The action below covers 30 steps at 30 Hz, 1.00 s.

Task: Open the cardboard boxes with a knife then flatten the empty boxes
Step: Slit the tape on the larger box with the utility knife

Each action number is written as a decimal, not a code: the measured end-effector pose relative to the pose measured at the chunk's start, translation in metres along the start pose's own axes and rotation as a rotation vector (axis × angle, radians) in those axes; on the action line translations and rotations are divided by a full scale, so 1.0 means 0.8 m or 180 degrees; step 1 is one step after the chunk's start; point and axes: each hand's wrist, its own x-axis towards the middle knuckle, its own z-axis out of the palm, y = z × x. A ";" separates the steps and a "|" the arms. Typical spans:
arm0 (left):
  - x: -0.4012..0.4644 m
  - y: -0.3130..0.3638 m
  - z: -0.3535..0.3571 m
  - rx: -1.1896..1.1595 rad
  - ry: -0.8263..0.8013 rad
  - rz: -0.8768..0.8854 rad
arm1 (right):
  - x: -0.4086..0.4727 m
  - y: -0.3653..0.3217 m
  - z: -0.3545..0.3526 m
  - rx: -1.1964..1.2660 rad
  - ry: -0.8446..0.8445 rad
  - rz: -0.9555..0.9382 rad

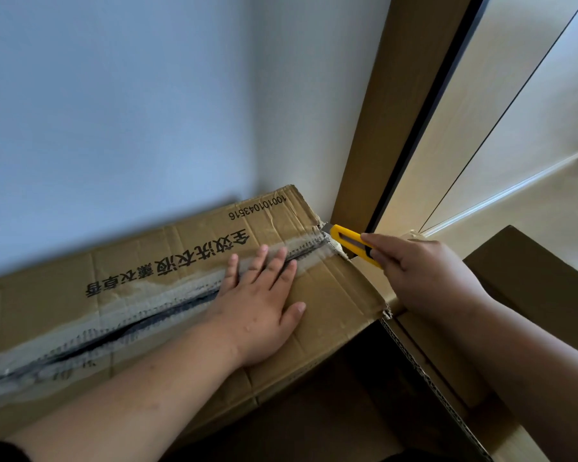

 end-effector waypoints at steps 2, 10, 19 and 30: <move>0.007 0.009 -0.002 -0.0065 -0.0024 0.0037 | 0.001 -0.004 0.001 -0.0027 -0.0014 0.0004; 0.013 0.017 0.002 -0.0096 -0.0039 0.0068 | 0.007 -0.027 -0.002 -0.0322 -0.0197 -0.0101; 0.015 0.017 0.007 -0.0146 0.0017 0.0086 | 0.017 -0.042 -0.027 -0.0657 -0.0521 -0.0055; 0.016 0.015 0.008 -0.0138 0.0014 0.0022 | 0.019 -0.048 -0.038 -0.1272 -0.0779 -0.0302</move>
